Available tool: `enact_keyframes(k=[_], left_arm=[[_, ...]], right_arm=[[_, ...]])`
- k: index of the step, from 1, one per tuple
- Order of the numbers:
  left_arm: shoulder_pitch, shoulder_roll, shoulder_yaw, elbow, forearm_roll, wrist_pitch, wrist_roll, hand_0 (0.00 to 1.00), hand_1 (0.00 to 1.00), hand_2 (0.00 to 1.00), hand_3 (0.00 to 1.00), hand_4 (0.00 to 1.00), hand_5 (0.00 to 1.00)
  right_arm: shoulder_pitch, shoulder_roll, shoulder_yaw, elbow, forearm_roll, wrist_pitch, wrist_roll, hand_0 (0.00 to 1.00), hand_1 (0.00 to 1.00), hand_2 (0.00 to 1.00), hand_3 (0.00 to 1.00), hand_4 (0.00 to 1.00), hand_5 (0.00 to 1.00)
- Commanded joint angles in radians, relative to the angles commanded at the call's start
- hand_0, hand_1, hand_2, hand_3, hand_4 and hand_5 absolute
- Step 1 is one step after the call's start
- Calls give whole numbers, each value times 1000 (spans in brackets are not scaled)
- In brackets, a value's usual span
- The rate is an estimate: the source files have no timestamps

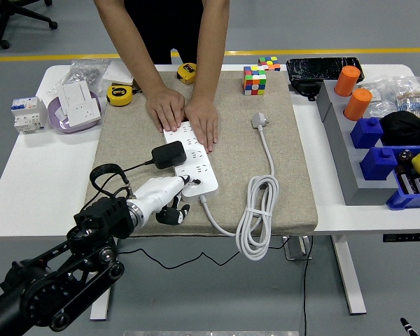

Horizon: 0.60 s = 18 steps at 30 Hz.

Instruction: Pick up the plug,place it near the board,insert it into the board,press the button

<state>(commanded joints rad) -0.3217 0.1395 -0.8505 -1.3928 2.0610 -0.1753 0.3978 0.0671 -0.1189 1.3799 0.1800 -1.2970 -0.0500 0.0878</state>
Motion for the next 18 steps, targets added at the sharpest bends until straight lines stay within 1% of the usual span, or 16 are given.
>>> enact_keyframes(k=[7, 10, 12, 14, 15, 18], left_arm=[[0, 2, 4, -3, 6, -3, 4, 146, 57, 163, 861, 505, 2], [2, 4, -4, -24, 8, 5, -4, 147, 58, 164, 851, 505, 2], [4, 4, -21, -60, -3, 22, -27, 147, 58, 164, 851, 505, 2], [3, 3, -36, -88, -6, 27, -37, 147, 58, 164, 851, 505, 2], [0, 2, -54, -112, -20, 26, -45, 147, 61, 159, 753, 646, 2], [-10, -4, -100, -171, -77, 27, -73, 147, 61, 159, 753, 646, 2]], right_arm=[[-1, 0, 1, 0, -1, 0, -1, 958, 837, 760, 782, 998, 998], [-1, 0, 0, 0, 0, 0, 0, 960, 837, 761, 783, 998, 998], [-1, 0, 1, 0, -1, 0, -1, 960, 837, 761, 783, 998, 998], [-2, 0, 1, 0, -1, 0, -1, 960, 837, 761, 783, 998, 998], [-1, 0, 1, 0, -2, 0, -2, 959, 837, 760, 782, 998, 998], [-1, 1, -2, 0, 1, 1, -2, 959, 837, 760, 782, 998, 998]])
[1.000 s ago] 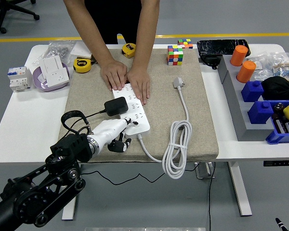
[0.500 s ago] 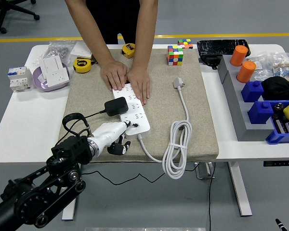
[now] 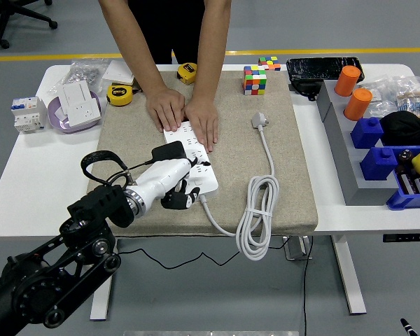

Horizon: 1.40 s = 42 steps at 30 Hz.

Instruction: Pick up the plug,place it near the board,insert it into the board,press the button

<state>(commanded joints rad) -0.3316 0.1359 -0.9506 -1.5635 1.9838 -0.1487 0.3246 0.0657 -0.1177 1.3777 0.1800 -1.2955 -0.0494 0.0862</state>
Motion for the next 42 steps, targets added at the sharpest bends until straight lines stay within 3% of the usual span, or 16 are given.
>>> enact_keyframes(k=[2, 3, 5, 8, 9, 11, 14, 15, 19, 27, 31, 37, 38, 39, 42], left_arm=[[-15, -9, -41, -30, -53, 37, -50, 147, 61, 159, 753, 646, 2], [-22, -14, -53, -28, -77, 56, -73, 236, 363, 462, 623, 736, 57], [-41, -29, -78, -2, -150, 111, -135, 236, 363, 462, 623, 736, 57], [-73, -65, -102, 84, -287, 235, -266, 236, 363, 462, 623, 736, 57], [-80, -78, -111, 112, -326, 263, -305, 587, 757, 734, 627, 965, 124], [-96, -104, -130, 168, -417, 290, -377, 587, 757, 734, 627, 965, 124], [-118, -128, -148, 242, -534, 297, -398, 587, 757, 734, 627, 965, 124], [-124, -133, -150, 265, -573, 298, -398, 849, 888, 875, 864, 998, 140], [-152, -136, -154, 374, -710, 304, -374, 849, 888, 875, 864, 998, 140], [-192, -136, -111, 522, -420, 263, -243, 912, 922, 882, 867, 998, 170], [-210, -136, -78, 549, -257, 221, -186, 912, 922, 882, 867, 998, 170], [-228, -136, -51, 585, -60, 210, -147, 918, 929, 850, 856, 998, 177], [-230, -136, -46, 592, -35, 214, -143, 918, 929, 850, 856, 998, 177], [-231, -136, -44, 596, -20, 218, -141, 860, 871, 776, 799, 998, 185], [-232, -136, -43, 613, 26, 233, -134, 860, 871, 776, 799, 998, 185]], right_arm=[[0, 1, 0, 0, 0, 0, 0, 959, 837, 760, 782, 998, 998], [0, 1, 0, 0, 1, 0, 0, 959, 837, 760, 783, 998, 998], [1, 1, -1, 0, 1, 0, -1, 959, 837, 760, 783, 998, 998], [4, 2, -6, 0, 5, 1, -1, 959, 837, 760, 783, 998, 998], [5, 2, -8, 0, 7, 1, -1, 959, 837, 760, 783, 998, 998], [6, 3, -10, 0, 8, 1, -1, 959, 837, 760, 783, 998, 998], [6, 3, -9, 0, 7, 1, -2, 959, 837, 760, 783, 998, 998], [6, 3, -8, 0, 6, 1, -2, 960, 837, 761, 783, 998, 998], [7, 2, -9, 0, 6, 1, -3, 960, 837, 761, 783, 998, 998], [6, 3, -9, 0, 7, 1, -3, 959, 836, 760, 783, 998, 998], [7, 1, -11, 0, 9, 1, -2, 959, 836, 760, 783, 998, 998], [8, -1, -12, 0, 8, 1, -2, 960, 836, 760, 783, 998, 998], [7, -1, -12, 0, 7, 1, -2, 960, 836, 760, 783, 998, 998], [7, -1, -12, 0, 7, 1, -2, 960, 835, 760, 783, 998, 998], [5, -1, -11, 0, 4, 1, -3, 960, 835, 760, 783, 998, 998]])
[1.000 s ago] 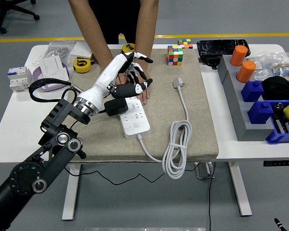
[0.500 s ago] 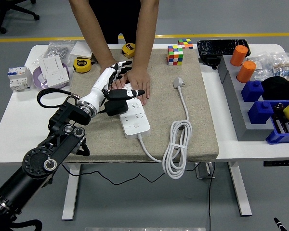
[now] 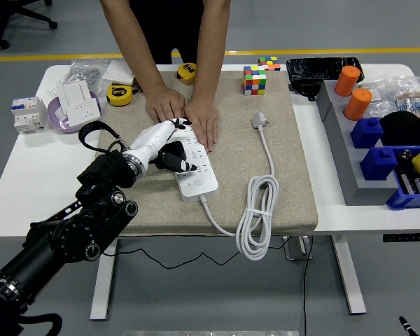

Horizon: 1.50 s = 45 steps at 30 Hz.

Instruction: Pick up the plug,place it near the board,insert it into the board,press the button

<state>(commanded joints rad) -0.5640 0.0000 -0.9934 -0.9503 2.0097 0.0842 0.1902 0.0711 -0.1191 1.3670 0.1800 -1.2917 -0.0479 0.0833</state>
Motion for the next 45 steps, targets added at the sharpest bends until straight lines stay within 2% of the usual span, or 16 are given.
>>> enact_keyframes(k=[2, 3, 8, 9, 10, 13, 14, 15, 20, 21, 26, 27, 38, 39, 44, 45], left_arm=[[1, 0, -1, 6, 19, 1, 5, 860, 871, 776, 799, 998, 185], [1, 0, -1, 8, 29, 1, 10, 794, 777, 706, 742, 998, 195], [6, 0, -6, 17, 61, -14, 29, 794, 777, 706, 742, 998, 195], [7, 0, -7, 17, 68, -16, 32, 754, 728, 641, 646, 974, 272], [7, 0, -7, 18, 72, -15, 33, 754, 728, 641, 646, 974, 272], [7, 0, -9, 20, 84, -5, 33, 754, 728, 641, 646, 974, 272], [6, 0, -7, 24, 71, 15, 24, 754, 728, 641, 646, 974, 272], [6, 0, -8, 27, 70, 22, 21, 670, 637, 576, 571, 809, 259], [1, 0, -11, 51, 92, 54, 10, 670, 637, 576, 571, 809, 259], [0, 0, -11, 54, 95, 57, 9, 623, 559, 545, 542, 726, 236], [-7, 0, -13, 71, 130, 48, 15, 623, 559, 545, 542, 726, 236], [-8, 0, -12, 72, 135, 46, 15, 587, 535, 527, 533, 679, 176], [-16, 0, -11, 72, 178, 19, 22, 555, 520, 494, 513, 671, 147], [-16, 0, -12, 72, 181, 19, 21, 525, 437, 366, 455, 670, 134], [-14, 0, -12, 68, 194, 23, 18, 525, 437, 366, 455, 670, 134], [-14, 0, -12, 68, 194, 23, 17, 468, 337, 249, 411, 665, 129]], right_arm=[[-1, 0, 0, 0, -1, 0, 0, 960, 835, 760, 783, 998, 998], [-1, -1, 0, 0, -1, 0, 0, 961, 835, 760, 783, 998, 998], [-4, -1, 1, 0, -2, 0, 0, 961, 835, 760, 783, 998, 998], [-4, -1, 1, 0, -2, 0, 0, 961, 834, 760, 783, 998, 998], [-4, -1, 1, 0, -2, 0, 0, 961, 834, 760, 783, 998, 998], [-4, -1, 0, 0, -2, 0, 0, 961, 834, 760, 783, 998, 998], [-3, -1, -2, 0, 1, 1, 1, 961, 834, 760, 783, 998, 998], [-3, -1, -4, 0, 2, 1, 1, 961, 834, 760, 783, 998, 998], [-2, -2, -2, 0, 1, 1, 2, 961, 834, 760, 783, 998, 998], [-2, -2, 0, 0, -1, 1, 1, 961, 834, 760, 783, 998, 998], [-2, -2, 5, 0, -4, 0, 1, 961, 834, 760, 783, 998, 998], [-2, -2, 5, 0, -4, 0, 1, 961, 834, 759, 783, 998, 998], [3, -3, 8, 0, -5, -3, 2, 961, 834, 759, 783, 998, 998], [3, -3, 9, 0, -5, -3, 2, 961, 834, 760, 783, 998, 998], [3, -2, 10, 0, -8, -3, 1, 961, 834, 760, 783, 998, 998], [3, -2, 9, 0, -8, -3, 2, 961, 834, 759, 784, 998, 998]])
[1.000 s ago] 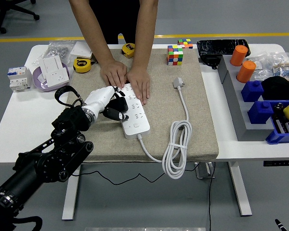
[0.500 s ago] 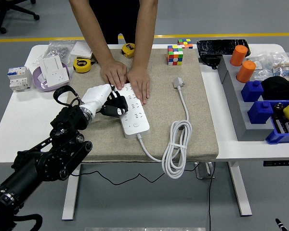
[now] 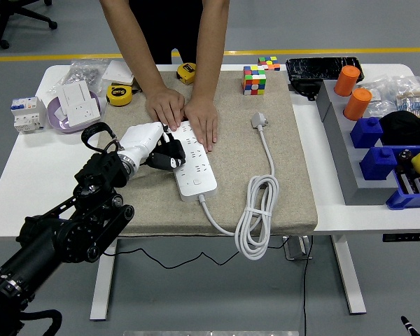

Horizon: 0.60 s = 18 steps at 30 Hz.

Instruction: Pick up the plug,place it near the board,insert it into the board,press the button

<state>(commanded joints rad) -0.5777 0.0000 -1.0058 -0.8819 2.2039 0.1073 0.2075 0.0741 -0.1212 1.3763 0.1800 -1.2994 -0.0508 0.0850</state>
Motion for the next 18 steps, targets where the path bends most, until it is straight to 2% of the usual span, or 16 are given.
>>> enact_keyframes(k=[5, 6, 11, 12, 18], left_arm=[[1, 0, 3, 0, -8, 1, -8, 468, 337, 249, 411, 665, 129], [2, 0, 4, 0, -8, 0, -8, 413, 238, 232, 394, 663, 126], [1, 0, 5, 0, -6, -4, -11, 413, 238, 232, 394, 663, 126], [0, 0, 5, 0, -6, -5, -11, 373, 157, 224, 378, 661, 121], [2, 0, 5, 3, -9, 2, -19, 362, 148, 223, 376, 665, 122]], right_arm=[[0, 0, -1, 0, 2, 0, 0, 961, 834, 759, 784, 998, 998], [0, 0, 0, 0, 1, 0, 0, 961, 835, 759, 783, 998, 998], [0, -1, 2, 0, 0, 0, 0, 961, 835, 759, 783, 998, 998], [0, -1, 2, 0, 0, 0, 0, 960, 835, 759, 783, 998, 998], [-1, -2, 1, 0, 0, 0, 1, 960, 835, 759, 783, 998, 998]])
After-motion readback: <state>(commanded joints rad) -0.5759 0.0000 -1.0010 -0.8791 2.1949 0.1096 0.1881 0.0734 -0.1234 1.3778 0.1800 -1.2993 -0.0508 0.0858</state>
